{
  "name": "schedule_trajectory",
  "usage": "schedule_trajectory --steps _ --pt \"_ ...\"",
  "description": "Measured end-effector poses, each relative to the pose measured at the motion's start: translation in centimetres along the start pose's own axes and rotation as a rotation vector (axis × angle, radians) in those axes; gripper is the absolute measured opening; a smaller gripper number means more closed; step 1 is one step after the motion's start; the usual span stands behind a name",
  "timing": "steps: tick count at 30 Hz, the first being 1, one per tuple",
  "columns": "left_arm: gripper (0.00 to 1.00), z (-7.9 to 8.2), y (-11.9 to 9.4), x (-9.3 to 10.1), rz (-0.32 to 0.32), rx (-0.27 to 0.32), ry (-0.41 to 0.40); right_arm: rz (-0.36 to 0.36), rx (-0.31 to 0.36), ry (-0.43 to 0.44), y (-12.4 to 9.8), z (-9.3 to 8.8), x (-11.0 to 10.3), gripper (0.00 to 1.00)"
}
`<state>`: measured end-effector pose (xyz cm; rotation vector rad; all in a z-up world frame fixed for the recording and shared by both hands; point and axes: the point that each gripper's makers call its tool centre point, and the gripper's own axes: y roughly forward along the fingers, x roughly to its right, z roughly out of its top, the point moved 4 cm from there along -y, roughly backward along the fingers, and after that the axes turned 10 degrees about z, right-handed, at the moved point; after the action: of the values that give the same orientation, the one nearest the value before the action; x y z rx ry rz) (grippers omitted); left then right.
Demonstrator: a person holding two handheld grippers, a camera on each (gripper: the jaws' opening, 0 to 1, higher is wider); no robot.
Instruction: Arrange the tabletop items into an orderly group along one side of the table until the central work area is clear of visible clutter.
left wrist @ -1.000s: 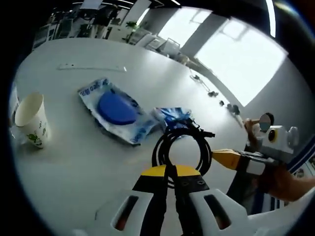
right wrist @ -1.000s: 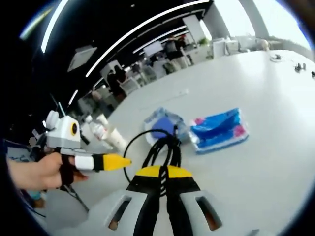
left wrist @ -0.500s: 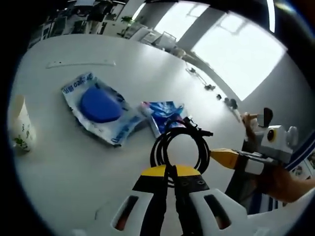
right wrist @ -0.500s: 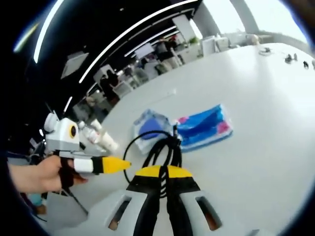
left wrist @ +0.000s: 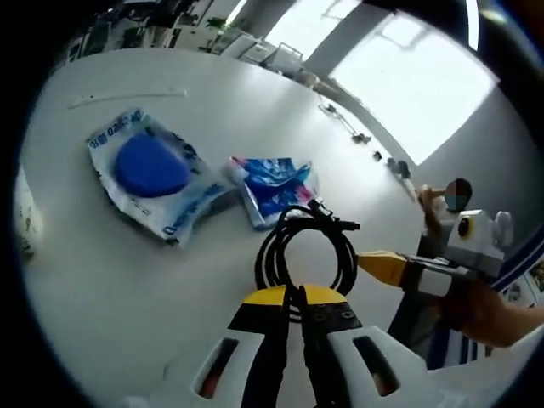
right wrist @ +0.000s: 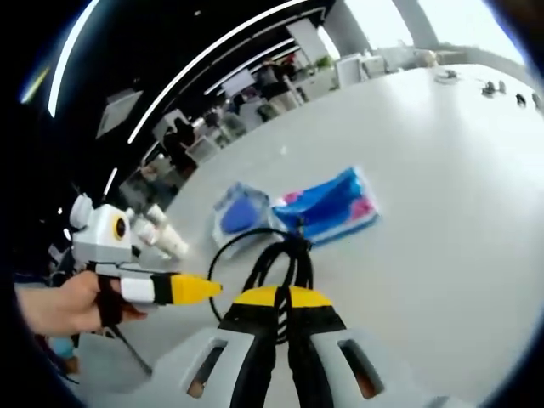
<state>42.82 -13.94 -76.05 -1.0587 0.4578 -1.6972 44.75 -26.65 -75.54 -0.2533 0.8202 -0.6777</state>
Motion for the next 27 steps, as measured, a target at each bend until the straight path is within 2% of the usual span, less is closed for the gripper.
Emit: schedule_trajectory --steps 14,27 --pt "0.00 -0.6 1.6 0.1 0.012 -0.049 0.027 -0.027 -0.054 -0.003 0.7 -0.7 1.9 0.00" --pt "0.01 -1.5 2.5 -0.1 0.020 -0.106 0.050 -0.063 -0.073 0.005 0.7 -1.5 2.8 0.00"
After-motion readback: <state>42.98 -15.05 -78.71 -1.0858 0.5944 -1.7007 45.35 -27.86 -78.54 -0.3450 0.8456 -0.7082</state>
